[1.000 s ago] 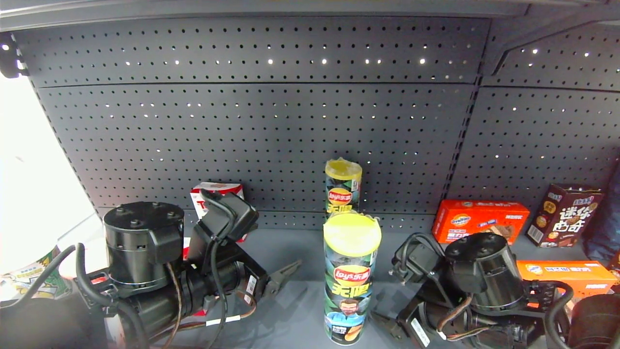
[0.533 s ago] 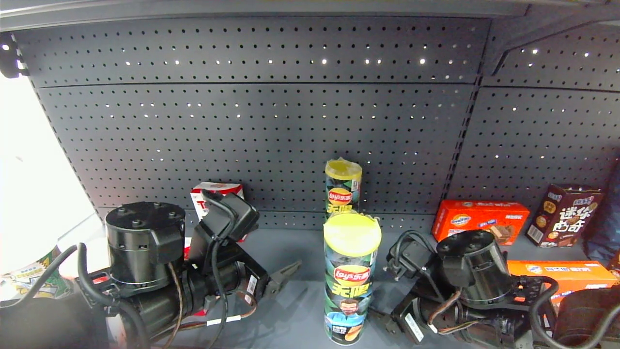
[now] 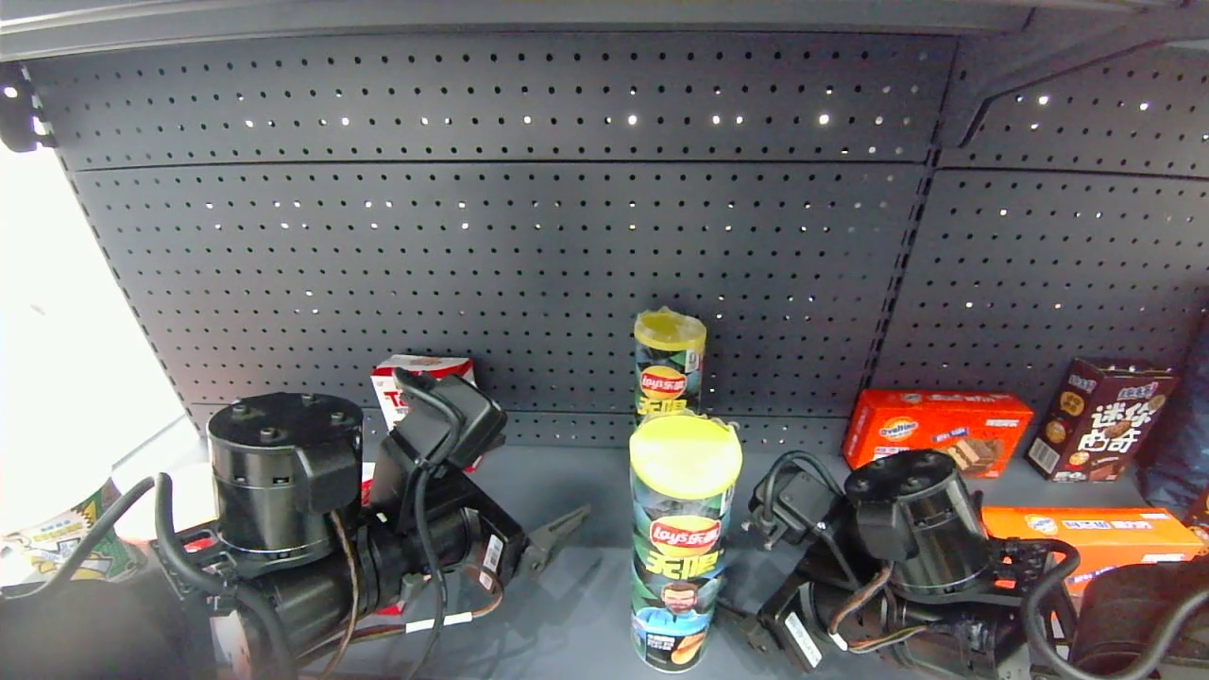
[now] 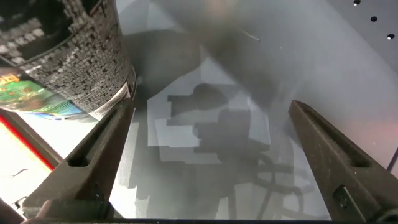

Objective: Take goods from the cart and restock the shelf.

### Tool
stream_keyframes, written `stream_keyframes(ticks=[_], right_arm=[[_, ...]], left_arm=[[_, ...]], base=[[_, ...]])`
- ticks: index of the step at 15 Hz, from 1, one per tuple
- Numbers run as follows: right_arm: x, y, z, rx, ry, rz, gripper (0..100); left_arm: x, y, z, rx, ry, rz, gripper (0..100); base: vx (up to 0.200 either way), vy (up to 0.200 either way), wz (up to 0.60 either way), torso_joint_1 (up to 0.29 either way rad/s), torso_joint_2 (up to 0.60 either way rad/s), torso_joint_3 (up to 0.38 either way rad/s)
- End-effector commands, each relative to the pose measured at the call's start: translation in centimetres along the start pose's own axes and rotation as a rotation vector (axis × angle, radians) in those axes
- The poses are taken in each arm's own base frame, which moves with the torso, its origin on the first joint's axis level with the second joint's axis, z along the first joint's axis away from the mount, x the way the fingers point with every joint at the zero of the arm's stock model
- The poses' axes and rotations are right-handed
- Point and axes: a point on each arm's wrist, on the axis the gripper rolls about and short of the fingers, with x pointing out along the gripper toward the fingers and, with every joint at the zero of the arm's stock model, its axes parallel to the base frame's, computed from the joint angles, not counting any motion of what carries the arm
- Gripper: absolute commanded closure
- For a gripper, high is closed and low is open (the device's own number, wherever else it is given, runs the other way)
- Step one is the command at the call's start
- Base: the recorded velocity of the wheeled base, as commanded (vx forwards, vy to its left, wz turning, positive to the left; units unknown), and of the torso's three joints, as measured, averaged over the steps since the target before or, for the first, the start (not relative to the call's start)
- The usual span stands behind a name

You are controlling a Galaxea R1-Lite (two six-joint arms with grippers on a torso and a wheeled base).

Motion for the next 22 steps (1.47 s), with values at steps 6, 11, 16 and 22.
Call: stream_keyframes(ticks=[6, 11, 16, 22], right_arm=[[-0.1, 0.1, -0.3, -0.002, 0.007, 0.001, 0], [-3.3, -2.2, 0.7, 0.077, -0.091, -0.065, 0], [-10.4, -7.3, 1.8, 0.208, -0.315, -0.260, 0], [-19.8, -8.9, -4.3, 0.333, -0.464, -0.601, 0]], left_arm=[[0.0, 0.0, -0.1, -0.001, 0.001, 0.000, 0], [-0.1, -0.1, 0.1, 0.002, -0.009, 0.000, 0], [-3.2, 0.2, 3.1, 0.006, -0.160, 0.024, 0], [-11.8, 4.6, 5.3, -0.018, -0.382, 0.302, 0]], base=[[0.000, 0.000, 0.00, 0.000, 0.00, 0.000], [0.000, 0.000, 0.00, 0.000, 0.00, 0.000], [0.000, 0.000, 0.00, 0.000, 0.00, 0.000], [0.000, 0.000, 0.00, 0.000, 0.00, 0.000]])
